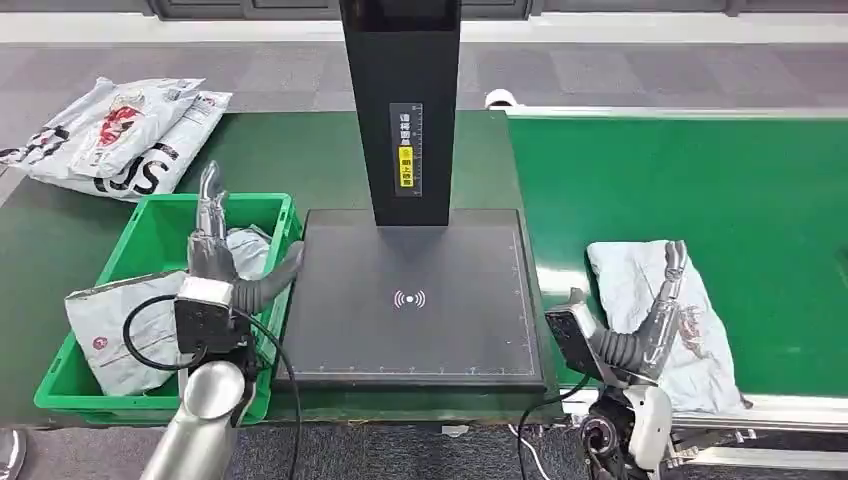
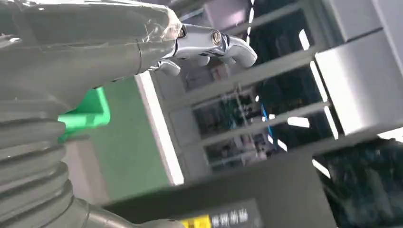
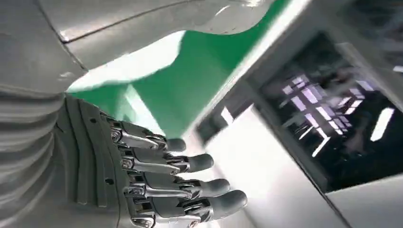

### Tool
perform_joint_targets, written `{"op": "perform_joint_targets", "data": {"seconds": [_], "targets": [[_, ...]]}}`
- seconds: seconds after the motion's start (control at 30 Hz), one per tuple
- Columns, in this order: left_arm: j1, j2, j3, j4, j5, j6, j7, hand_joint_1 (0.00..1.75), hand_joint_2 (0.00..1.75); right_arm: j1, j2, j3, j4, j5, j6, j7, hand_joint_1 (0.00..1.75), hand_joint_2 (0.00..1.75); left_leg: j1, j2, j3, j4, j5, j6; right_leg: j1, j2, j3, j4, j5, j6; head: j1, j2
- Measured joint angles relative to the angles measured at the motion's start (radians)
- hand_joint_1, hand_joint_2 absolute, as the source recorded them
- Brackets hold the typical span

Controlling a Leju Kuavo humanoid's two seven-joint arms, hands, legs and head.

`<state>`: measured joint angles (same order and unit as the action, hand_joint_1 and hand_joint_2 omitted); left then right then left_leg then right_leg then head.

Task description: Moved the parcel from conveyor to table for the left to box.

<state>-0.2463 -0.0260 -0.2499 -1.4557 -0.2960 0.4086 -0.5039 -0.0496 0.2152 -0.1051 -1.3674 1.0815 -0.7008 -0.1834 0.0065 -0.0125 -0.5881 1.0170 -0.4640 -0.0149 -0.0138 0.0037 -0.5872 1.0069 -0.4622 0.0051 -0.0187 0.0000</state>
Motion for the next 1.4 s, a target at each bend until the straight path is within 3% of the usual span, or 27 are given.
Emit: {"op": "perform_joint_targets", "data": {"seconds": [0.03,0.1,0.27,0.7,0.87,1.4], "targets": [[0.01,-0.014,-0.02,0.008,0.015,0.002,-0.005,0.0,1.75,-0.029,0.0,-0.082,0.063,0.142,0.0,0.024,0.0,1.75,0.0,0.0,0.0,0.0,0.0,0.001,0.0,0.0,0.0,0.0,0.0,0.0,0.0,0.0],[0.019,-0.021,-0.028,0.012,0.021,0.004,-0.008,0.0,1.75,-0.05,0.0,-0.141,0.097,0.228,0.0,0.059,0.0,1.75,0.0,0.0,0.0,0.0,-0.001,0.001,0.0,0.0,0.0,0.0,0.0,0.0,0.0,0.0],[0.021,-0.037,-0.04,0.018,0.034,0.003,-0.008,0.0,1.75,-0.094,-0.014,-0.277,0.18,0.32,-0.001,0.151,0.0,1.75,0.0,0.0,0.0,0.0,-0.001,0.001,0.0,0.0,0.0,0.0,0.0,0.0,0.0,0.0],[0.021,-0.049,-0.041,0.023,0.036,0.001,-0.008,0.0,1.75,-0.121,-0.036,-0.366,0.251,0.336,-0.001,0.175,0.0,1.75,0.0,0.0,0.0,0.0,-0.001,0.001,0.0,0.0,0.0,0.0,0.0,0.0,0.0,0.0],[0.018,-0.055,-0.041,0.029,0.036,-0.008,-0.005,0.0,1.75,-0.128,-0.056,-0.384,0.293,0.354,-0.001,0.238,0.0,1.75,0.0,0.0,0.0,0.0,-0.001,0.001,0.0,0.0,0.0,0.0,0.0,0.001,0.0,0.0],[0.015,-0.057,-0.041,0.029,0.018,-0.04,0.004,0.0,1.75,-0.176,-0.153,-0.415,0.664,0.29,0.075,0.342,0.0,1.75,0.0,0.001,0.0,0.0,-0.001,0.001,0.0,0.0,0.0,0.0,0.0,0.001,0.0,0.0]]}}
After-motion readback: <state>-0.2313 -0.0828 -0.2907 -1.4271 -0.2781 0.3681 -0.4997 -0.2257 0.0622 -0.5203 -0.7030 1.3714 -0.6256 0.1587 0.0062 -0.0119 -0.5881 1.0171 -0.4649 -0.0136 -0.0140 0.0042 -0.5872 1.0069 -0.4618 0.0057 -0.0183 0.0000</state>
